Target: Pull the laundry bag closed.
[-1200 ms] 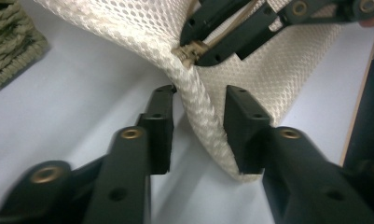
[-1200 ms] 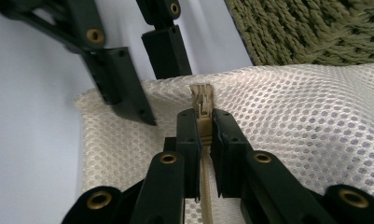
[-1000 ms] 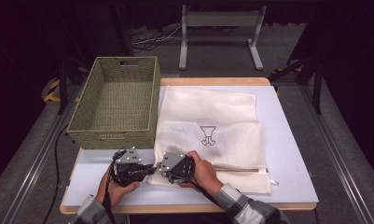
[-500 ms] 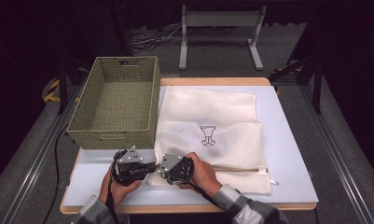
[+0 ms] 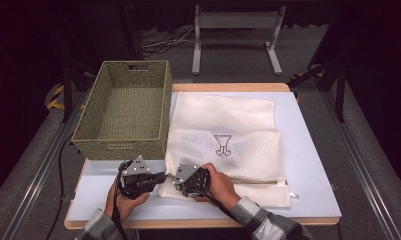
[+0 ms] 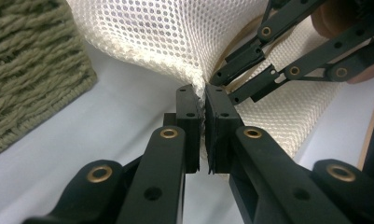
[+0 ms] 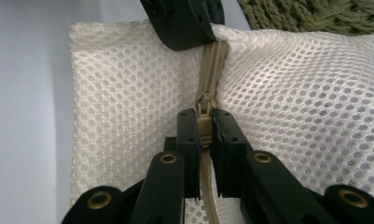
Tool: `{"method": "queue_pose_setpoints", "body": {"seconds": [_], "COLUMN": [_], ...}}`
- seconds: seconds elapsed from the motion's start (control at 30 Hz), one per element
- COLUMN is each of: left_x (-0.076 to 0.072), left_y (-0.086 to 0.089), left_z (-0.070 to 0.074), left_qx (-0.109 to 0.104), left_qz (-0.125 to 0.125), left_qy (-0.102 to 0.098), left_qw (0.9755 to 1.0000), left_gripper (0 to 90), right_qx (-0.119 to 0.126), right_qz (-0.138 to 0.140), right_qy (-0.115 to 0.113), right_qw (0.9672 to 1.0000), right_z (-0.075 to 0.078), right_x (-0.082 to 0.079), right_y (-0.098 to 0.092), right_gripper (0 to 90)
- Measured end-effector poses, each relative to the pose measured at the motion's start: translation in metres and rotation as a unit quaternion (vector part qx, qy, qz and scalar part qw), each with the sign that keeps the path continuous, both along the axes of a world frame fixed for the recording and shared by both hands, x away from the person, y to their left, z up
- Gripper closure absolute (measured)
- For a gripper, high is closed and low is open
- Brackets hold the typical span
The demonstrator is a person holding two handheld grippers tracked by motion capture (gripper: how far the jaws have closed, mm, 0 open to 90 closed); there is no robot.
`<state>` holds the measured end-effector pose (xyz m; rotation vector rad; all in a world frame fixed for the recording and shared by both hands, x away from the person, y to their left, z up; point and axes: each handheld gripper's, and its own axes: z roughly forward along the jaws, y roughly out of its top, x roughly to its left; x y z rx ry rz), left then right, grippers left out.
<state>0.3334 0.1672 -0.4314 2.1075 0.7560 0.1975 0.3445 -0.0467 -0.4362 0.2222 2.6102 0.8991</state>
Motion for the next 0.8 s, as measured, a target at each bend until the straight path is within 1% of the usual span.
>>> {"method": "queue_pose_setpoints", "body": {"seconds": [0.17, 0.23, 0.27, 0.3, 0.33, 0.37, 0.4, 0.43, 0.47, 0.6, 0.67, 0.8], "left_x": [-0.001, -0.001, -0.001, -0.001, -0.001, -0.001, -0.002, -0.002, -0.001, -0.001, -0.001, -0.002], "left_y": [0.002, 0.002, 0.003, 0.003, 0.003, 0.003, 0.003, 0.004, 0.004, 0.005, 0.006, 0.007], "left_z": [0.001, 0.002, 0.002, 0.002, 0.003, 0.004, 0.004, 0.004, 0.003, 0.004, 0.004, 0.005], "left_qx": [-0.005, -0.007, -0.007, -0.008, -0.008, -0.007, -0.010, -0.008, -0.010, -0.013, -0.012, -0.012], "left_qz": [0.002, 0.000, 0.000, 0.002, 0.002, 0.003, 0.005, 0.003, 0.003, 0.002, 0.001, 0.001], "left_qy": [-0.008, -0.006, -0.009, -0.011, -0.010, -0.014, -0.013, -0.013, -0.012, -0.011, -0.013, -0.015], "left_qw": [1.0000, 1.0000, 0.9999, 0.9999, 0.9999, 0.9999, 0.9999, 0.9999, 0.9999, 0.9999, 0.9998, 0.9998], "left_gripper": [85.7, 85.6, 85.6, 85.6, 85.6, 85.6, 85.6, 85.6, 85.5, 85.4, 85.3, 85.2], "right_qx": [-0.008, -0.011, -0.011, -0.008, -0.011, -0.012, -0.012, -0.010, -0.013, -0.015, -0.014, -0.016], "right_qz": [0.005, 0.005, 0.007, 0.004, 0.004, 0.004, 0.001, 0.000, 0.003, -0.004, -0.003, -0.005], "right_qy": [-0.001, -0.002, 0.002, 0.004, 0.004, 0.006, 0.010, 0.013, 0.015, 0.025, 0.027, 0.031], "right_qw": [1.0000, 0.9999, 0.9999, 1.0000, 0.9999, 0.9999, 0.9999, 0.9999, 0.9998, 0.9996, 0.9995, 0.9994], "right_z": [0.003, 0.003, 0.004, 0.004, 0.004, 0.004, 0.003, 0.003, 0.002, 0.001, 0.001, 0.002], "right_x": [-0.001, -0.001, 0.000, 0.000, 0.000, 0.001, 0.001, 0.002, 0.002, 0.003, 0.003, 0.004], "right_y": [-0.005, -0.006, -0.009, -0.010, -0.012, -0.014, -0.016, -0.018, -0.020, -0.029, -0.031, -0.041], "right_gripper": [82.6, 82.6, 82.6, 82.6, 82.6, 82.6, 82.6, 82.6, 82.5, 82.6, 82.6, 82.6]}}
